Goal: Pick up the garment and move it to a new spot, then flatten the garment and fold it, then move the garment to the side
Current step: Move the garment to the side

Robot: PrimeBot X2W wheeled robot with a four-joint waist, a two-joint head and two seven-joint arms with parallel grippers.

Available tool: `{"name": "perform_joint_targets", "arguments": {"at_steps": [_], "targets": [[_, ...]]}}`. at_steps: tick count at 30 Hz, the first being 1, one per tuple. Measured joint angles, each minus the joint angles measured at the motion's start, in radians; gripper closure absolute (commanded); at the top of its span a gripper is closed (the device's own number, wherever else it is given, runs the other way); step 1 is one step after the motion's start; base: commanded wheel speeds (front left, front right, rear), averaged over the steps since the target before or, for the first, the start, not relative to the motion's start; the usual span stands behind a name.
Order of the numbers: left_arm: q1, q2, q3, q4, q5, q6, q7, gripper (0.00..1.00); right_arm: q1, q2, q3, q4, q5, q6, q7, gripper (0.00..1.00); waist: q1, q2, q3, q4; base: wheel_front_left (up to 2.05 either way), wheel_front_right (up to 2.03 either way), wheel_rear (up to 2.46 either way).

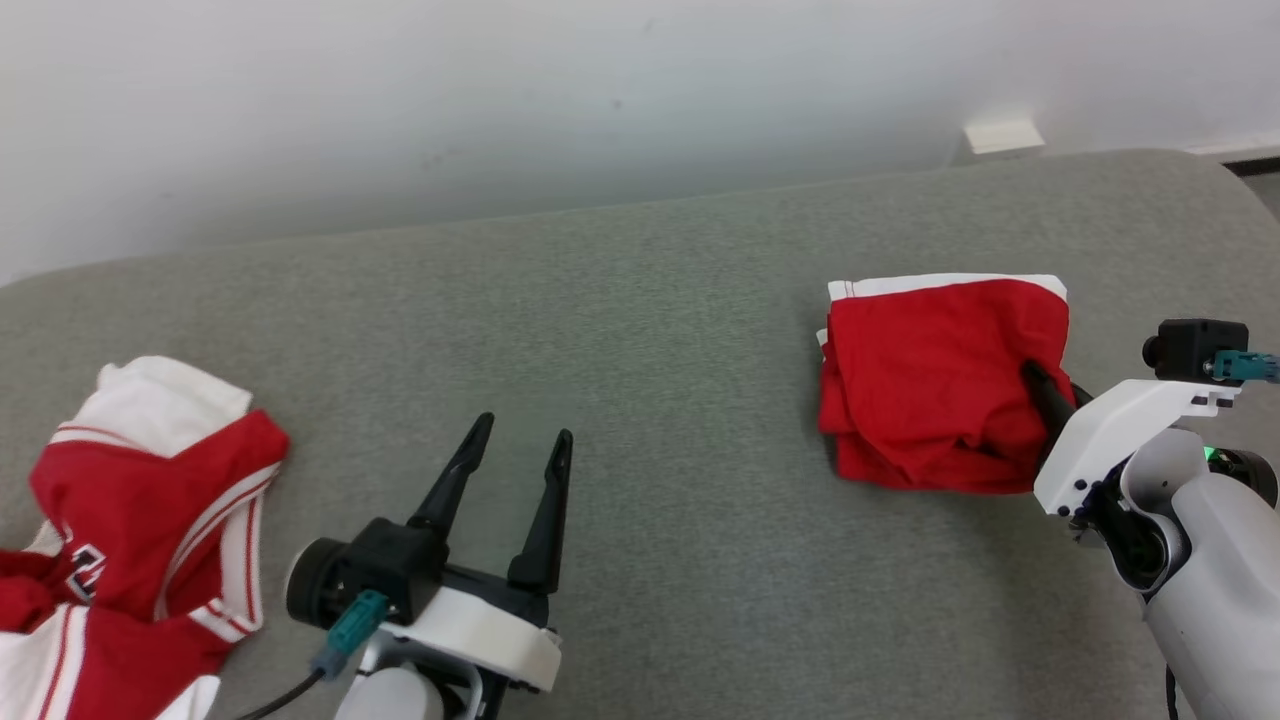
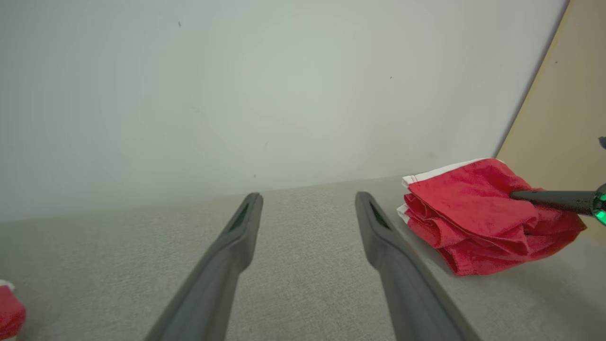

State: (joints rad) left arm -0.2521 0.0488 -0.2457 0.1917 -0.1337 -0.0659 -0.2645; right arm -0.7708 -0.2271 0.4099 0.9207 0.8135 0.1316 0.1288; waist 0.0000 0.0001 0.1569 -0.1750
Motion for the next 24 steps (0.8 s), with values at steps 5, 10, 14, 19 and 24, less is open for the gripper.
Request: {"name": "perform_joint_targets", "arguments": {"at_steps": [5,10,14,19,24], "targets": [[-0.017,0.0,-0.043,0.027,0.0,-0.007,0.0,0.0,0.005,-0.009,0.024,-0.011,0.037,0.0,-0.037,1.0,0.0,0.0,0.004,-0.092,0.0,0.0,0.0],[-0.043,-0.001,-0.083,0.036,0.007,-0.013,0.0,0.0,0.002,-0.034,0.05,-0.024,0.056,0.0,-0.087,1.0,0.0,0.0,0.031,-0.147,0.0,0.0,0.0],[-0.069,0.0,-0.102,0.037,0.019,-0.014,0.001,0.0,-0.046,-0.072,0.078,-0.038,0.058,0.0,-0.123,1.0,0.0,0.0,0.087,-0.153,0.0,0.0,0.0],[-0.109,0.023,-0.113,0.021,0.042,-0.017,0.019,0.0,-0.131,-0.173,0.118,-0.022,0.041,0.0,-0.141,1.0,0.0001,0.0,0.179,-0.136,0.0,0.0,0.0],[-0.144,0.043,-0.102,-0.017,0.048,-0.009,0.028,0.0,-0.219,-0.302,0.142,0.047,-0.007,0.0,-0.154,1.0,0.0001,0.0,0.276,-0.094,0.0,0.0,0.0]]}}
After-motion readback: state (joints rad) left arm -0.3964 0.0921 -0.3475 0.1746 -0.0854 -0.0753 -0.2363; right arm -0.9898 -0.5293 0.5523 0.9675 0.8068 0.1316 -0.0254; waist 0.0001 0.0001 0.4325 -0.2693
